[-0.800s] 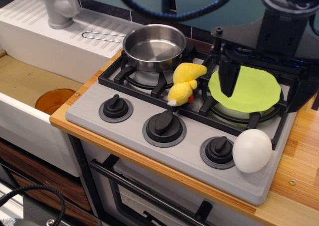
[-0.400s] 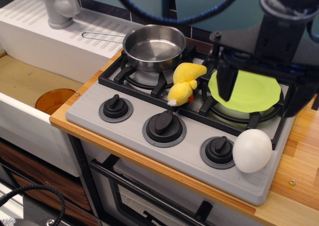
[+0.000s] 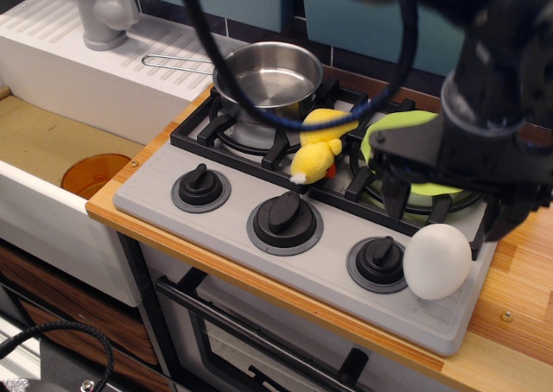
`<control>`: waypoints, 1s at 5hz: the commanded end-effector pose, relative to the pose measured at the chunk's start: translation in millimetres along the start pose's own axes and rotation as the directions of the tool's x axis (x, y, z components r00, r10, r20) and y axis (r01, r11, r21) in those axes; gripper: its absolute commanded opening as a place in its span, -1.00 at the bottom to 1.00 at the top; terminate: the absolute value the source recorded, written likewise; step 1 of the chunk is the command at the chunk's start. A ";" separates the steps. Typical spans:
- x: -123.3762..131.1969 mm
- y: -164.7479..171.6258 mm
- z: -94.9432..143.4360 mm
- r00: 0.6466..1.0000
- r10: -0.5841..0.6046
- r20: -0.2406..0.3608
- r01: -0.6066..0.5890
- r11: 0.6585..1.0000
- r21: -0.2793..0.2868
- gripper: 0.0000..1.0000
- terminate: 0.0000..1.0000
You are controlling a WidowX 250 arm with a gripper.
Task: Put egg on plate and stuffedduck in pot or pan on stove
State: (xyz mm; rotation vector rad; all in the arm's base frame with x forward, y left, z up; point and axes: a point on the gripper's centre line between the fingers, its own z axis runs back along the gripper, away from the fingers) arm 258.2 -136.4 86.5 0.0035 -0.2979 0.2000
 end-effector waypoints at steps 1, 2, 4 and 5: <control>2.8 -6.9 -17.9 0.996 0.000 0.094 0.003 0.999 -0.036 1.00 -1.00; -0.1 -6.9 -25.2 0.994 0.003 0.110 0.002 0.999 -0.043 1.00 -1.00; -8.1 -10.3 -35.5 0.992 0.013 0.129 -0.007 0.999 -0.049 1.00 -1.00; -12.3 -13.6 -40.9 0.990 0.020 0.139 -0.013 0.998 -0.054 1.00 -1.00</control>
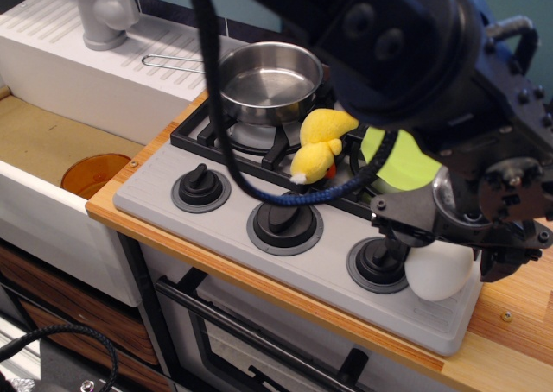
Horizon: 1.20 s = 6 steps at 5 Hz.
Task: Put egg on plate and stuffedduck in pot or pan on stove
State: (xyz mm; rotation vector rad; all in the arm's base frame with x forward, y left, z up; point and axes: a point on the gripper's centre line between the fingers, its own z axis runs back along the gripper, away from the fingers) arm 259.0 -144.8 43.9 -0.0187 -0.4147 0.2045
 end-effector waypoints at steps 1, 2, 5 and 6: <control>-1.2 -8.9 -4.0 0.999 0.011 0.033 -0.010 1.000 -0.022 1.00 -1.00; -2.0 -12.7 -7.4 0.999 0.025 0.040 -0.024 1.000 -0.014 1.00 -1.00; 12.6 -14.9 13.9 1.000 0.009 -0.024 -0.008 1.000 0.027 -1.00 -1.00; 31.7 -10.3 32.1 0.998 -0.010 -0.062 0.013 0.999 0.047 -1.00 -1.00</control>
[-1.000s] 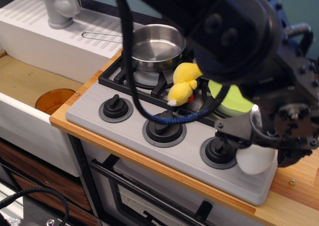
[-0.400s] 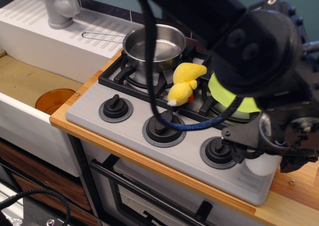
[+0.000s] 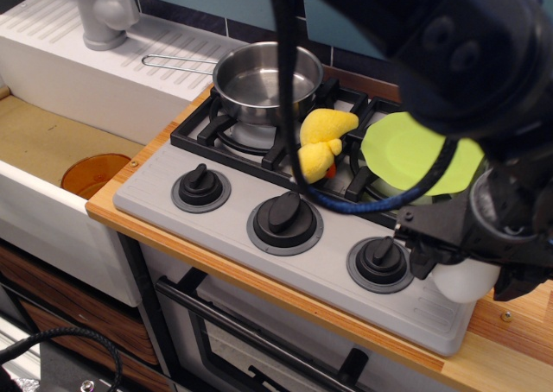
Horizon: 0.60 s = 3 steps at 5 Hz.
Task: Put egg on plate and stuffedduck in pot or pan on stove
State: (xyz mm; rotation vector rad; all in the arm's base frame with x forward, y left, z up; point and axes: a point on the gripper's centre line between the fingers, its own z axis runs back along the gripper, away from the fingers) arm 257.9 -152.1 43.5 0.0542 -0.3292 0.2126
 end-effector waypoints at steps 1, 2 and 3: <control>56.5 8.8 45.8 0.999 -0.041 -0.003 0.041 0.999 -0.019 -1.00 -1.00; 88.1 22.9 44.0 0.996 -0.085 -0.012 0.084 0.996 -0.033 -1.00 -1.00; 116.4 35.3 33.6 0.993 -0.122 -0.003 0.121 0.991 -0.051 -1.00 -1.00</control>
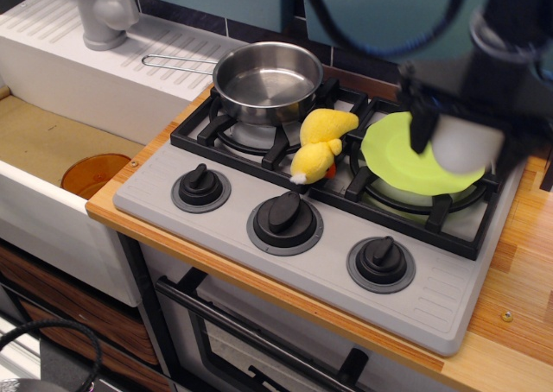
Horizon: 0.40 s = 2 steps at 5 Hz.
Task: Put egg on plate and stuffedduck in pot or pan on stove
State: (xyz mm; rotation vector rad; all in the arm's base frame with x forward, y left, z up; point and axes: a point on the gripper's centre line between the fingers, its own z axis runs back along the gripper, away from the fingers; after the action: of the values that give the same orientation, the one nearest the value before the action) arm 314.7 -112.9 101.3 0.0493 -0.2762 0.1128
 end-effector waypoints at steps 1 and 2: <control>57.5 20.8 -5.4 0.997 -0.045 0.056 0.047 0.998 -0.036 -1.00 -1.00; 68.7 23.1 -13.5 0.996 -0.056 0.070 0.058 0.998 -0.034 -1.00 -1.00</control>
State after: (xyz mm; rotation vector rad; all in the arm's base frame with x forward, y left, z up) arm 371.5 -78.2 87.3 0.0400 -0.2875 0.0493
